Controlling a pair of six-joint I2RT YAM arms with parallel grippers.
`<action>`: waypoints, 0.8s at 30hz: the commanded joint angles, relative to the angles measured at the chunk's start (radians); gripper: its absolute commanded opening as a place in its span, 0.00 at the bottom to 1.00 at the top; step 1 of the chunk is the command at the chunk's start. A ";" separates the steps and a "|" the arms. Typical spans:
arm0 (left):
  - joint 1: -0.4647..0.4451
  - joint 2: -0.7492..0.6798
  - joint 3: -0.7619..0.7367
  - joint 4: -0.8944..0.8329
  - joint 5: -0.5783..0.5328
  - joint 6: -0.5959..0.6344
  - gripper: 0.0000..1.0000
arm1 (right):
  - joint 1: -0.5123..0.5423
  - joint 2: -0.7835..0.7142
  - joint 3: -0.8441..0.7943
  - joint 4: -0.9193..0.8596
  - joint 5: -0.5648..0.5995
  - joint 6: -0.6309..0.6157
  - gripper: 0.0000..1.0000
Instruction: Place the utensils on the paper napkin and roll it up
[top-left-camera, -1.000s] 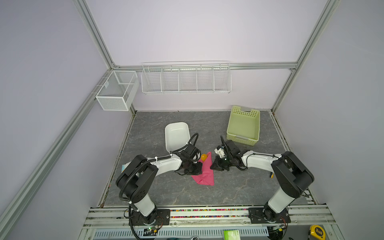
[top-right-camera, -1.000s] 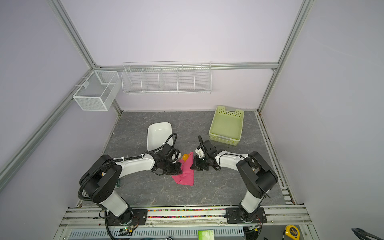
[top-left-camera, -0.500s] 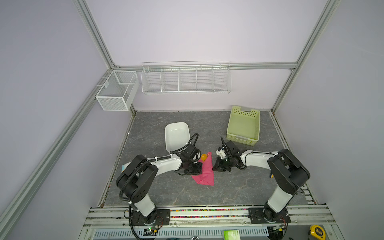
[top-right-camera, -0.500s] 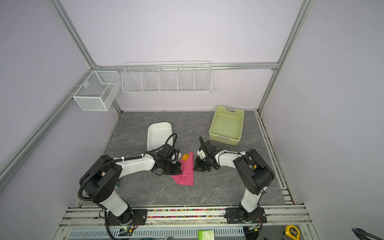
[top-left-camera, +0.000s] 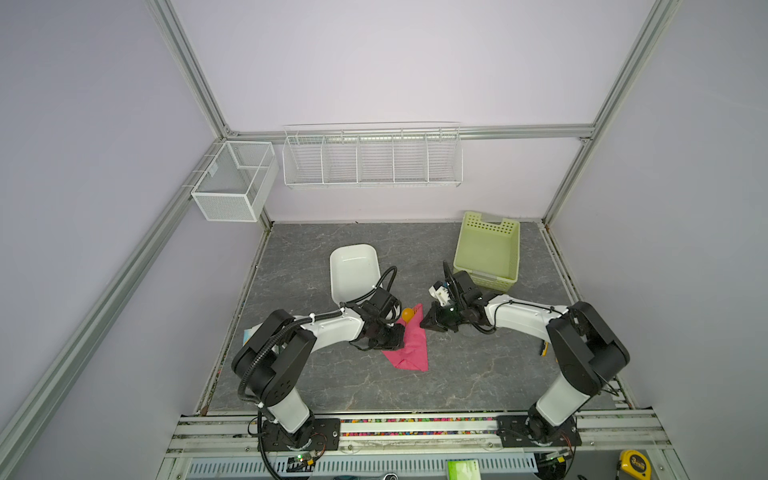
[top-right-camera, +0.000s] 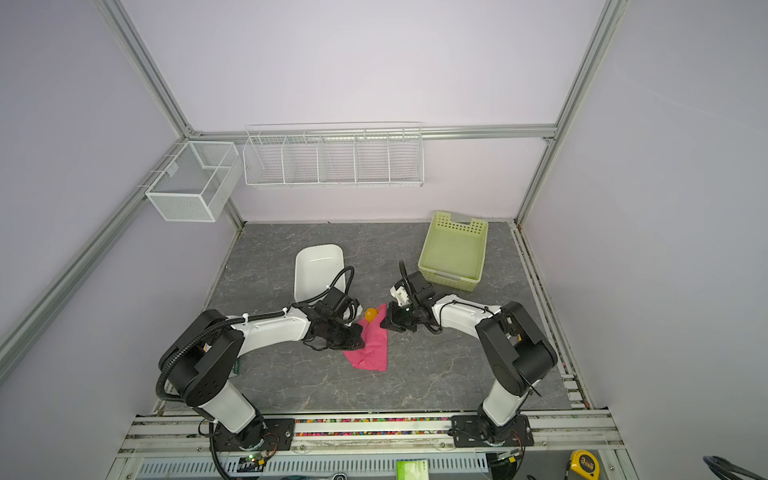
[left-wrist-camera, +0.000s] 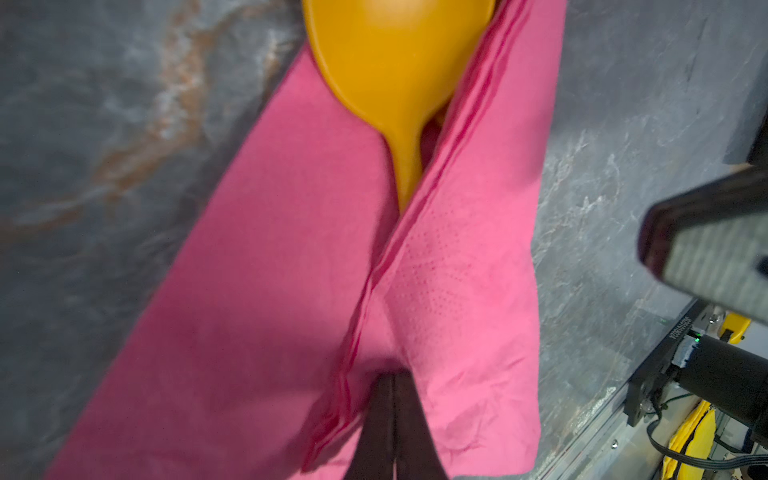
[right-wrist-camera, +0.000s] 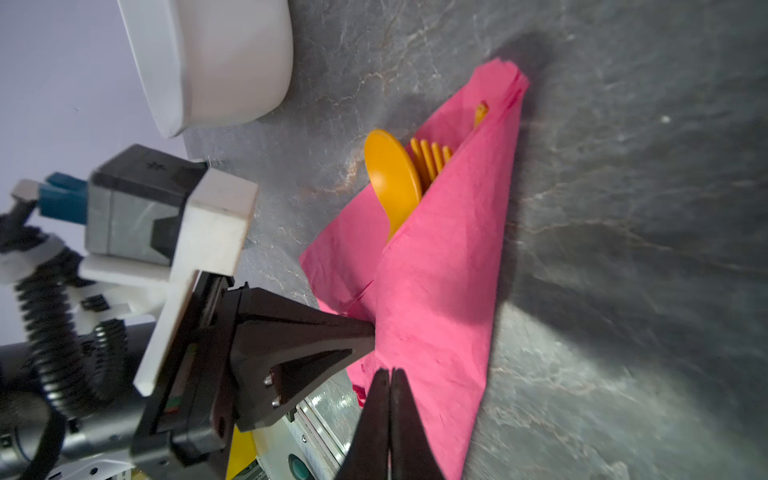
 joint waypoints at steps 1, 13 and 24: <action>-0.004 0.024 -0.010 -0.090 -0.054 0.025 0.00 | -0.006 0.050 0.016 0.018 -0.036 -0.001 0.07; -0.004 0.011 -0.014 -0.096 -0.063 0.022 0.00 | -0.019 0.118 -0.004 -0.070 0.066 -0.057 0.07; -0.003 0.006 -0.011 -0.101 -0.060 0.025 0.00 | -0.022 0.006 -0.017 -0.086 0.081 -0.054 0.07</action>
